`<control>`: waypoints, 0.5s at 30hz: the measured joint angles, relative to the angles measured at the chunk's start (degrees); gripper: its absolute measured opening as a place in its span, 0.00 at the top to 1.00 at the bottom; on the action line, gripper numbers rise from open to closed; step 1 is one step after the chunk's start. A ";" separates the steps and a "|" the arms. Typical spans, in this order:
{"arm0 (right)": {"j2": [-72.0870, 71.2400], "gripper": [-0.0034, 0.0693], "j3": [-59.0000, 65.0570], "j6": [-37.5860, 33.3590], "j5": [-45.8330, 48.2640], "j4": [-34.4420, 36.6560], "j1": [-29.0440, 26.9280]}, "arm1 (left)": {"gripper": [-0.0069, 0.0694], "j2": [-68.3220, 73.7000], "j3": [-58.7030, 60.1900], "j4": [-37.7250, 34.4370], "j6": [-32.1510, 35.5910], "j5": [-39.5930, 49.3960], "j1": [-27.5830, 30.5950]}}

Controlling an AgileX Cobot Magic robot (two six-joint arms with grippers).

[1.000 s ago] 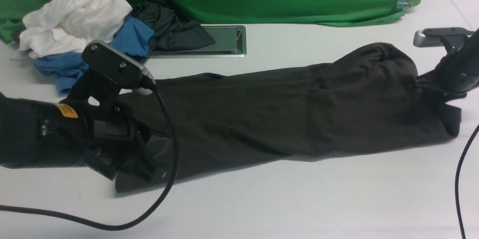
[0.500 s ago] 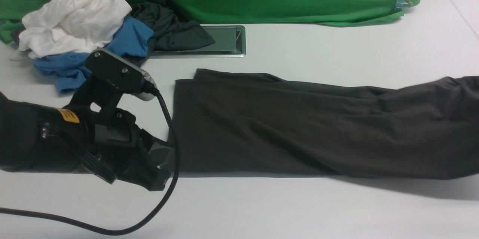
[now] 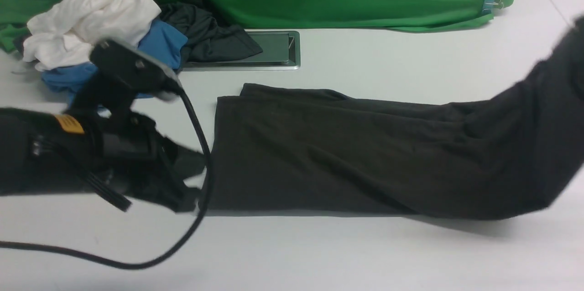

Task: Fold a long-sleeved shirt on a white desktop.
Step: 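Fold the right end of the dark garment over onto its left end with the right gripper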

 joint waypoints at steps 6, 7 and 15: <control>2.28 0.79 -5.36 -0.54 -5.59 7.47 11.15 | 0.88 -4.63 -0.14 1.43 -0.06 -1.77 0.00; 2.59 0.79 -5.74 -0.58 -5.90 7.98 11.78 | 0.88 -4.76 -0.14 1.43 -0.06 -1.77 0.00; 13.42 0.79 -14.86 -2.85 -8.20 16.50 21.95 | 0.88 -8.49 -0.14 1.97 -0.21 -1.77 0.00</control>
